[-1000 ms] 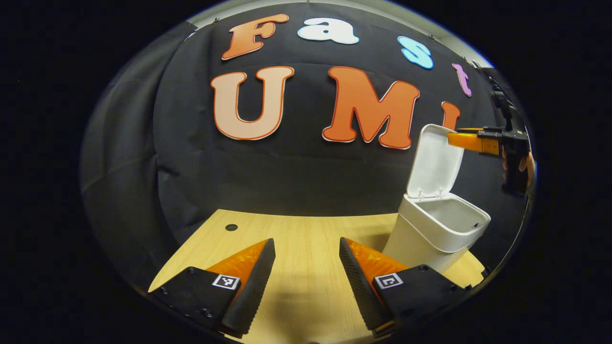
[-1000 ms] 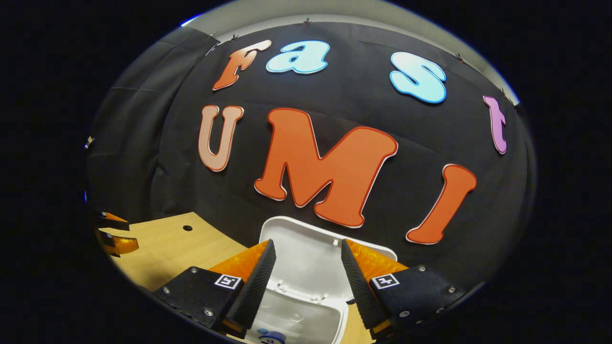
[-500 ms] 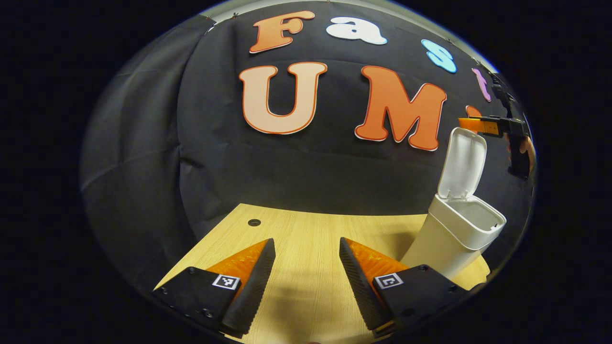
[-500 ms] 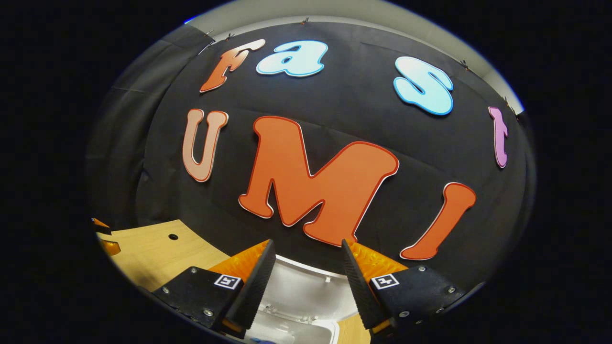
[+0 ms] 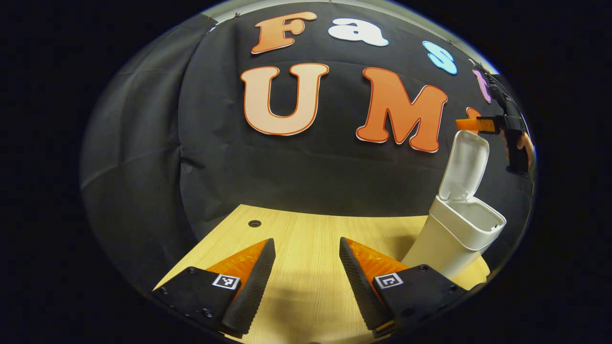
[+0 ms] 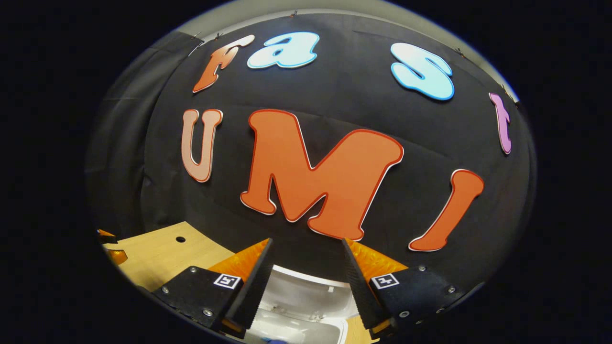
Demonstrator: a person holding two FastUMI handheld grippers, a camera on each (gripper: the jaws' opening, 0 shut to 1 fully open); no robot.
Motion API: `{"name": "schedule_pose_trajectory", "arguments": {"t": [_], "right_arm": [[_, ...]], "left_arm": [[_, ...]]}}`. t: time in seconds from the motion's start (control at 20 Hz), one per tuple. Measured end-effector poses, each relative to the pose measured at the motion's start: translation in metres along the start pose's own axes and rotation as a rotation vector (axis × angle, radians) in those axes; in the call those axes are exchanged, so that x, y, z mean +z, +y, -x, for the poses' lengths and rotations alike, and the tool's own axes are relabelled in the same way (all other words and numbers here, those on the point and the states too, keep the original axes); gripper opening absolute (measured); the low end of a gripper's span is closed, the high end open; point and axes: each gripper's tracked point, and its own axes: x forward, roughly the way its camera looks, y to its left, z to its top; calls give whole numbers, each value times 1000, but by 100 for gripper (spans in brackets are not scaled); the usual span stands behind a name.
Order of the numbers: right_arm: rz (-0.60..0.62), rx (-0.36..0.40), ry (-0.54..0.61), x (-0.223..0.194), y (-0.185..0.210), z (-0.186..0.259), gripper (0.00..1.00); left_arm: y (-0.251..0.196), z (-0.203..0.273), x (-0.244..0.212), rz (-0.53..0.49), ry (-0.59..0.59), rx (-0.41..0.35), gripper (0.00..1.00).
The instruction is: Press the lid of the desktop garbage bin to open it, pick up the crumpled paper on the desktop and throw it into the bin, then pick up the pop can on the desktop and drop it into the bin, and finally close the garbage bin lid.
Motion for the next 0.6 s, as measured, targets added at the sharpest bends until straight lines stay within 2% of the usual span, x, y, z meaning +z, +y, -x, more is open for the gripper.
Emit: {"name": "schedule_pose_trajectory", "arguments": {"t": [0.3,0.6], "right_arm": [[-18,40,3,-8,14,23,84],[-131,93,6,-29,26,51,84]], "left_arm": [[7,1,-1,58,19,7,87],[2,-4,0,63,19,5,87]]}}
